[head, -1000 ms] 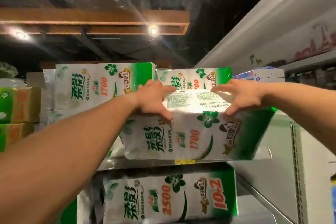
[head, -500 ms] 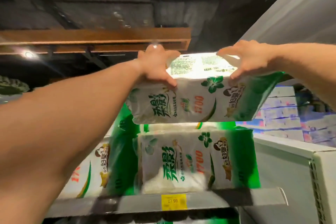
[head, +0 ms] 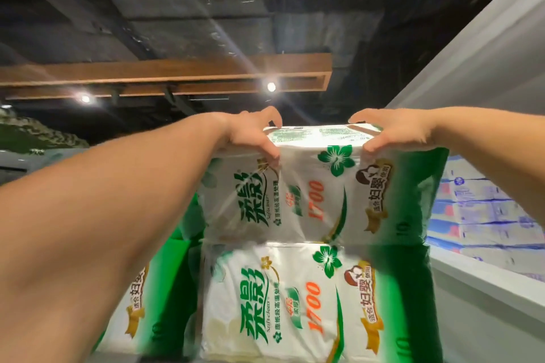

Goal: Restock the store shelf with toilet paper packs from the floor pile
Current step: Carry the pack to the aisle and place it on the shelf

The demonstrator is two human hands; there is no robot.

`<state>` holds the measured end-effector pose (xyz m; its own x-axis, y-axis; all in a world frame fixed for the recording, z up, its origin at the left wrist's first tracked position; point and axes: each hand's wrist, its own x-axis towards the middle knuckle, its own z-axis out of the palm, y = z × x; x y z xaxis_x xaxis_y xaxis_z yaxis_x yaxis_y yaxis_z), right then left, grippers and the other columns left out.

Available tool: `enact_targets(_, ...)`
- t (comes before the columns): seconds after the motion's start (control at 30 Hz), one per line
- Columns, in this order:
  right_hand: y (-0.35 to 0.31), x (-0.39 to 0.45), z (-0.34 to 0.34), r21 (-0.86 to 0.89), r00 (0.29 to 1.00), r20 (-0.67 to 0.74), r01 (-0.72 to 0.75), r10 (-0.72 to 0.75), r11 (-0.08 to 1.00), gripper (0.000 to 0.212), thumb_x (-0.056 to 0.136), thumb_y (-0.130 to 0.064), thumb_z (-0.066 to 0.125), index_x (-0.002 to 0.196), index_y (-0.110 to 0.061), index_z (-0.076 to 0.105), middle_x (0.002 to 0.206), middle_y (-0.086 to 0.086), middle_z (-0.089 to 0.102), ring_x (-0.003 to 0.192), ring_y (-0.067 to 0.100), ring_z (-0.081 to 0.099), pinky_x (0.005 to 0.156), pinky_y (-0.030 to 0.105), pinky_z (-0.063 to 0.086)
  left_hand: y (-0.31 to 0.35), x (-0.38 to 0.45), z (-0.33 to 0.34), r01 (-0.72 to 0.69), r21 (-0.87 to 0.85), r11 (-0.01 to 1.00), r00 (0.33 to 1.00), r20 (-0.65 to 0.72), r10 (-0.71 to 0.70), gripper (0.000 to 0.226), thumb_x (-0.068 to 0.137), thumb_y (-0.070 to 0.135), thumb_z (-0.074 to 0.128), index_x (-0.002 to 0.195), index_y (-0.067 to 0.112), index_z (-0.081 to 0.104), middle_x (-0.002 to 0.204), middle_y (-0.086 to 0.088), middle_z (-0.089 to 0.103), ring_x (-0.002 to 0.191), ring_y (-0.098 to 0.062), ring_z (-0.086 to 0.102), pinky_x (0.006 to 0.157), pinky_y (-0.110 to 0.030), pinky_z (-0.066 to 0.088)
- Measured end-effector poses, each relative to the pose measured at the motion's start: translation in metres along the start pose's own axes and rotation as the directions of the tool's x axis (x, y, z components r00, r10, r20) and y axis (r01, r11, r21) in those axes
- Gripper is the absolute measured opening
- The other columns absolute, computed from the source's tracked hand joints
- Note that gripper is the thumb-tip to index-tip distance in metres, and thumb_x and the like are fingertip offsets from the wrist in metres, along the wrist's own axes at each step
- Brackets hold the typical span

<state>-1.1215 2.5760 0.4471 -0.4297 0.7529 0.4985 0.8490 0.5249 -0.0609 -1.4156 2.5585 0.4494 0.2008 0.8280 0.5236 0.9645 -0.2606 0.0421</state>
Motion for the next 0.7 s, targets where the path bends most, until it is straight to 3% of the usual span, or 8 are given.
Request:
enact_targets(0.07, 0.001, 0.009, 0.002, -0.087, 1.0, -0.022, -0.005, 0.003, 0.996, 0.086, 0.044, -0.07, 0.063, 0.123, -0.036, 0.054, 0.116, 0.001, 0.062, 0.1, 0.025, 0.065, 0.091, 0.048, 0.055, -0.002, 0.011, 0.002, 0.026, 0.007, 1.0, 0.999, 0.019, -0.026, 0.094, 0.038, 0.065, 0.072, 0.124, 0.038, 0.046, 0.127, -0.004, 0.056, 0.111, -0.029, 0.057, 0.098, -0.049, 0.051)
enact_targets(0.17, 0.006, 0.022, 0.013, -0.211, 1.0, -0.02, 0.002, -0.007, 0.977, 0.073, 0.052, -0.076, 0.045, 0.109, -0.036, 0.065, 0.109, 0.002, 0.064, 0.097, 0.025, 0.064, 0.089, 0.046, 0.055, -0.003, 0.024, 0.013, 0.016, 0.044, 0.999, 0.998, 0.061, -0.018, 0.074, 0.055, 0.064, 0.069, 0.124, 0.038, 0.059, 0.123, 0.002, 0.064, 0.109, -0.023, 0.062, 0.097, -0.043, 0.053)
enact_targets(0.23, 0.013, 0.032, 0.021, -0.259, 0.999, -0.047, -0.005, -0.007, 0.966, 0.064, 0.06, -0.078, 0.037, 0.1, -0.035, 0.063, 0.105, 0.002, 0.063, 0.093, 0.024, 0.063, 0.085, 0.044, 0.055, -0.002, 0.033, 0.022, 0.015, 0.135, 0.991, 0.998, 0.06, -0.024, 0.062, 0.061, 0.068, 0.058, 0.116, 0.041, 0.063, 0.122, 0.001, 0.064, 0.11, -0.024, 0.059, 0.098, -0.042, 0.049)
enact_targets(0.33, 0.023, 0.044, 0.029, -0.418, 0.993, -0.119, -0.034, -0.017, 0.908, 0.049, 0.079, -0.073, 0.037, 0.11, -0.039, 0.053, 0.106, 0.001, 0.057, 0.099, 0.027, 0.056, 0.082, 0.042, 0.046, -0.009, 0.043, 0.033, 0.059, 0.303, 0.951, 0.998, -0.038, -0.05, 0.073, 0.059, 0.081, 0.047, 0.121, 0.044, 0.06, 0.119, 0.0, 0.051, 0.12, -0.031, 0.046, 0.093, -0.046, 0.04)
enact_targets(0.43, 0.031, 0.051, 0.041, -0.425, 0.983, -0.179, -0.029, -0.052, 0.905, 0.037, 0.094, -0.058, 0.044, 0.111, -0.026, 0.051, 0.101, 0.004, 0.06, 0.09, 0.027, 0.054, 0.072, 0.039, 0.042, -0.021, 0.052, 0.044, 0.029, 0.244, 0.969, 0.997, -0.081, -0.009, 0.098, 0.053, 0.098, 0.051, 0.125, 0.032, 0.056, 0.118, 0.002, 0.061, 0.114, -0.028, 0.057, 0.092, -0.041, 0.047)
enact_targets(0.53, 0.037, 0.058, 0.05, -0.422, 0.981, -0.192, -0.054, -0.032, 0.905, 0.033, 0.098, -0.057, 0.04, 0.109, -0.026, 0.045, 0.089, 0.001, 0.057, 0.085, 0.026, 0.055, 0.068, 0.038, 0.039, -0.025, 0.061, 0.054, 0.054, 0.233, 0.971, 0.993, -0.114, -0.028, 0.089, 0.062, 0.093, 0.06, 0.123, 0.03, 0.049, 0.11, 0.004, 0.067, 0.097, -0.023, 0.062, 0.08, -0.039, 0.049)
enact_targets(0.7, 0.046, 0.071, 0.061, -0.413, 0.969, -0.246, -0.081, -0.026, 0.907, 0.032, 0.099, -0.058, 0.037, 0.108, -0.028, 0.044, 0.076, -0.009, 0.05, 0.072, 0.012, 0.051, 0.062, 0.034, 0.039, -0.032, 0.072, 0.066, 0.078, 0.3, 0.951, 0.982, -0.19, -0.02, 0.087, 0.06, 0.099, 0.05, 0.113, 0.031, 0.043, 0.095, 0.008, 0.065, 0.083, -0.017, 0.062, 0.075, -0.041, 0.051)
